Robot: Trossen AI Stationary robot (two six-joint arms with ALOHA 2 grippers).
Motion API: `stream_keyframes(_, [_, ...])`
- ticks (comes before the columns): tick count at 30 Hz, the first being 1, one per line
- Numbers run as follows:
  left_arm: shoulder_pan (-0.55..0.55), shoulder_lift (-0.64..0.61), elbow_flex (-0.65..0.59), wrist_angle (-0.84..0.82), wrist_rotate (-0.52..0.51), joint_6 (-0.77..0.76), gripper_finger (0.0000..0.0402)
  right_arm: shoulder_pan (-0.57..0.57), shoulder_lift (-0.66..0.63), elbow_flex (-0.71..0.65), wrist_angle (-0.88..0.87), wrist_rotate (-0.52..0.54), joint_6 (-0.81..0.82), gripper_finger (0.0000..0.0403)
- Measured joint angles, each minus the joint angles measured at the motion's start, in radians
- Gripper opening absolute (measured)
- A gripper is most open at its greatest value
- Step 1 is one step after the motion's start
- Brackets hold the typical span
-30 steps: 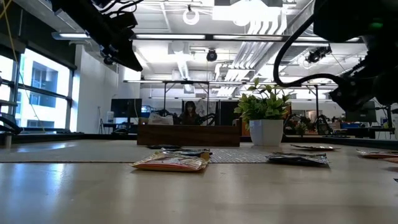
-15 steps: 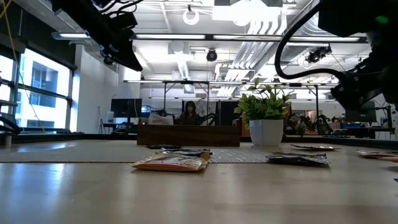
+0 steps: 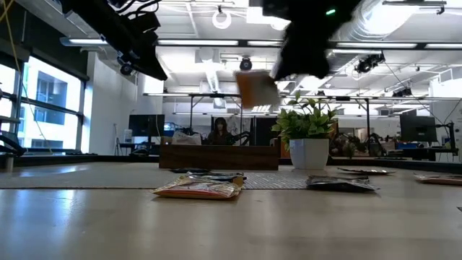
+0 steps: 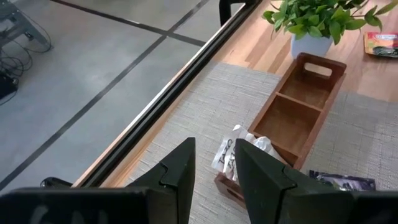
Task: Pick & Place Tea
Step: Put the white tea bag in the left section of the brown wooden organizer
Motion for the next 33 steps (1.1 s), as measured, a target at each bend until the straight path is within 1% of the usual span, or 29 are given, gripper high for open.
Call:
stream_keyframes(1, [0.0, 0.0, 0.0, 0.0, 0.002, 0.006, 0.0111, -0.029, 0.005, -0.012, 0.136, 0.028, -0.194, 0.0004])
stream_keyframes(2, [0.0, 0.0, 0.0, -0.001, 0.003, 0.013, 0.0111, -0.061, 0.011, -0.021, 0.269, 0.002, -0.356, 0.0002])
stream_keyframes(3, [0.0, 0.0, 0.0, -0.001, 0.003, 0.022, 0.0111, -0.096, 0.022, -0.028, 0.385, -0.064, -0.483, 0.0002])
stream_keyframes(5, [0.0, 0.0, 0.0, -0.003, 0.003, 0.029, 0.0111, -0.168, 0.049, -0.028, 0.533, -0.228, -0.662, 0.0002])
stream_keyframes(6, [0.0, 0.0, 0.0, -0.004, 0.003, 0.03, 0.0111, -0.2, 0.065, -0.028, 0.592, -0.292, -0.739, 0.0002])
stream_keyframes(7, [0.0, 0.0, 0.0, -0.003, 0.003, 0.032, 0.0111, -0.227, 0.08, -0.028, 0.64, -0.322, -0.825, 0.0002])
stream_keyframes(10, [0.0, 0.0, 0.0, -0.004, 0.002, 0.033, 0.0111, -0.291, 0.116, -0.021, 0.737, -0.335, -1.088, 0.0001])
stream_keyframes(12, [0.0, 0.0, 0.0, -0.004, 0.002, 0.033, 0.0111, -0.326, 0.141, 0.006, 0.744, -0.366, -1.184, 0.0001])
stream_keyframes(14, [0.0, 0.0, 0.0, -0.004, 0.002, 0.04, 0.0111, -0.355, 0.179, 0.043, 0.732, -0.386, -1.207, 0.0001])
stream_keyframes(16, [0.0, 0.0, 0.0, -0.004, 0.002, 0.05, 0.0111, -0.374, 0.22, 0.097, 0.673, -0.409, -1.207, 0.0001])
stream_keyframes(19, [0.0, 0.0, 0.0, -0.004, 0.002, 0.051, 0.0111, -0.391, 0.287, 0.21, 0.532, -0.415, -1.165, 0.0001])
stream_keyframes(22, [0.0, 0.0, 0.0, -0.004, 0.002, 0.051, 0.0111, -0.396, 0.359, 0.331, 0.344, -0.407, -1.106, 0.0001])
stream_keyframes(24, [0.0, 0.0, 0.0, -0.005, 0.001, 0.051, 0.0111, -0.402, 0.402, 0.396, 0.267, -0.422, -1.073, 0.0001])
stream_keyframes(28, [0.0, 0.0, 0.0, -0.02, 0.004, 0.047, 0.0111, -0.415, 0.461, 0.484, 0.249, -0.442, -1.07, 0.0001])
stream_keyframes(32, [0.0, 0.0, 0.0, -0.051, 0.007, 0.043, 0.0111, -0.426, 0.498, 0.507, 0.241, -0.38, -1.141, 0.0012])
stream_keyframes(33, [0.0, 0.0, 0.0, -0.058, 0.006, 0.039, 0.0111, -0.429, 0.501, 0.506, 0.239, -0.378, -1.147, 0.0017])
